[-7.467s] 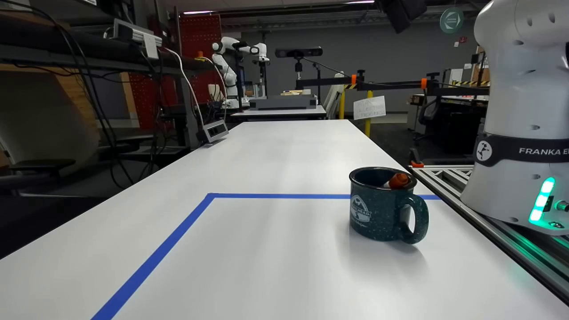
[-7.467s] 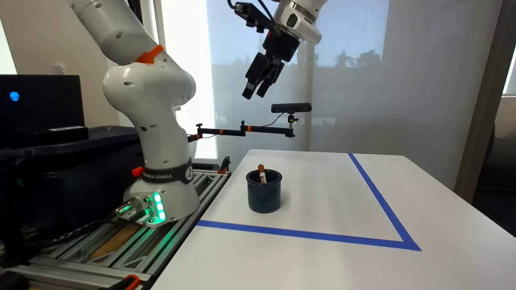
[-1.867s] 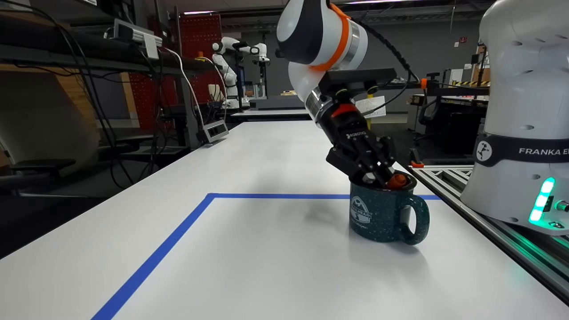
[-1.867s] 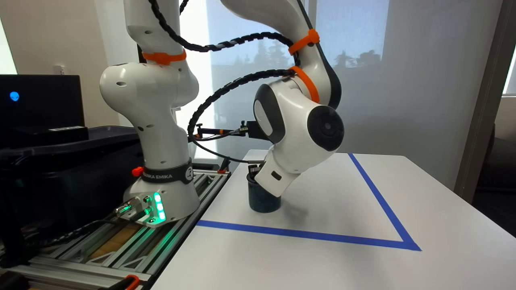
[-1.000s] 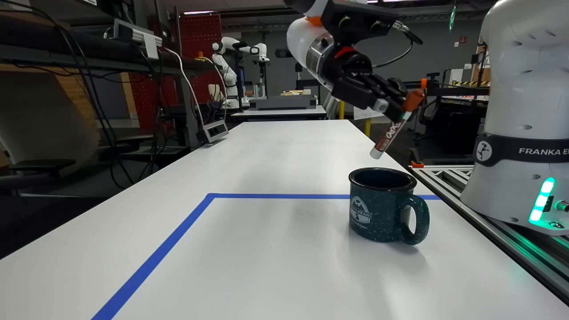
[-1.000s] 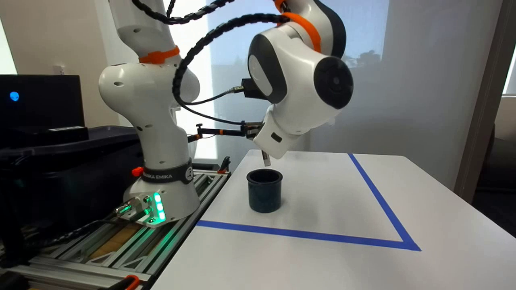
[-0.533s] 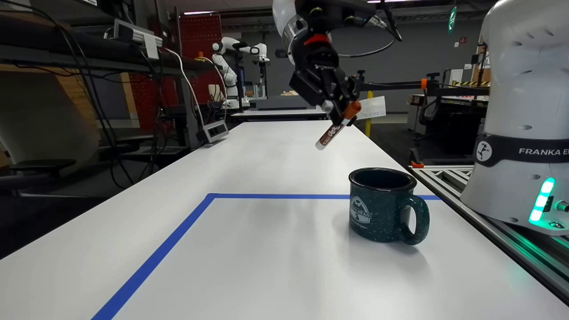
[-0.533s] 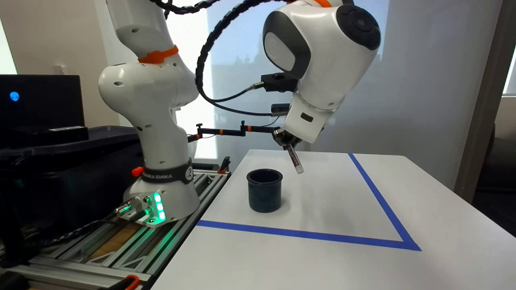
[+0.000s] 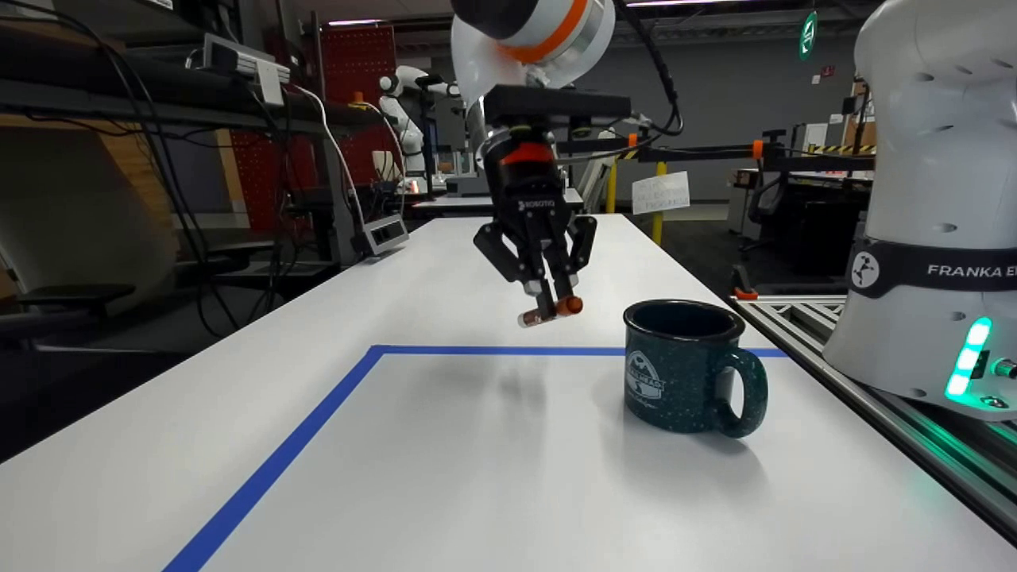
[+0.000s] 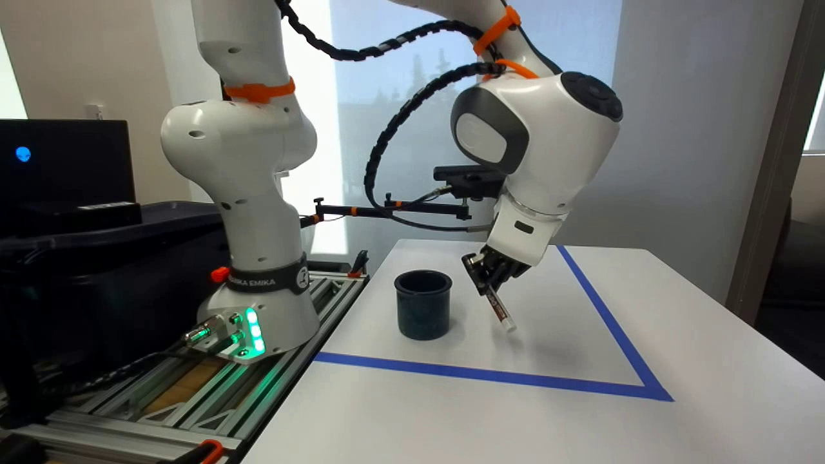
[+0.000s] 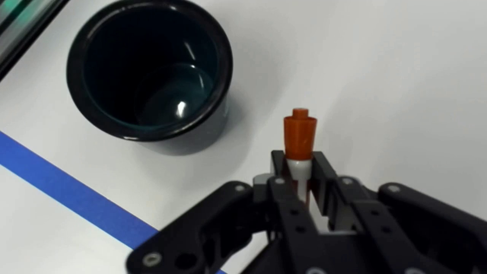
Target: Remove the marker from the cup
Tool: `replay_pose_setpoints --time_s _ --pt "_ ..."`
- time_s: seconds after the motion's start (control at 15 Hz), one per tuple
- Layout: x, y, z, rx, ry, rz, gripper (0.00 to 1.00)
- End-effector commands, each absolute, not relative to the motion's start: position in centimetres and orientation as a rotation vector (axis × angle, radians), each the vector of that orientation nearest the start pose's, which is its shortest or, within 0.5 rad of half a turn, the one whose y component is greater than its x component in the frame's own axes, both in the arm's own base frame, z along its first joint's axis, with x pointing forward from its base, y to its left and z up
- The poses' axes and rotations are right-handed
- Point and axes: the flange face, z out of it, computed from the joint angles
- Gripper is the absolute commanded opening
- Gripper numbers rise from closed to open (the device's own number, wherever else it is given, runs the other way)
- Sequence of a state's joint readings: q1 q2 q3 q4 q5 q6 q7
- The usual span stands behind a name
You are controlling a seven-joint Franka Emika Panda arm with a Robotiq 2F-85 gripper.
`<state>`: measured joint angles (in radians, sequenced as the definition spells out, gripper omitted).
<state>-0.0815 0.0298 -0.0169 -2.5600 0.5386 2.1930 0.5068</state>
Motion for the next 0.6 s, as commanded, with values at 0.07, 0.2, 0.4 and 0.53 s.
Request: replay_pose_setpoints --time_s 0.07,0.2,0.4,0.53 --pt "42.6 -1.6 19.8 -2.529 1.381 0.622 0.05" --pt "42.9 -1.5 18.5 -2.563 1.355 0.636 0.05" --pt "43.2 -1.4 17.5 -2.617 1.289 0.650 0.05" --pt "43.1 -1.2 17.5 -2.671 1.223 0.648 0.45"
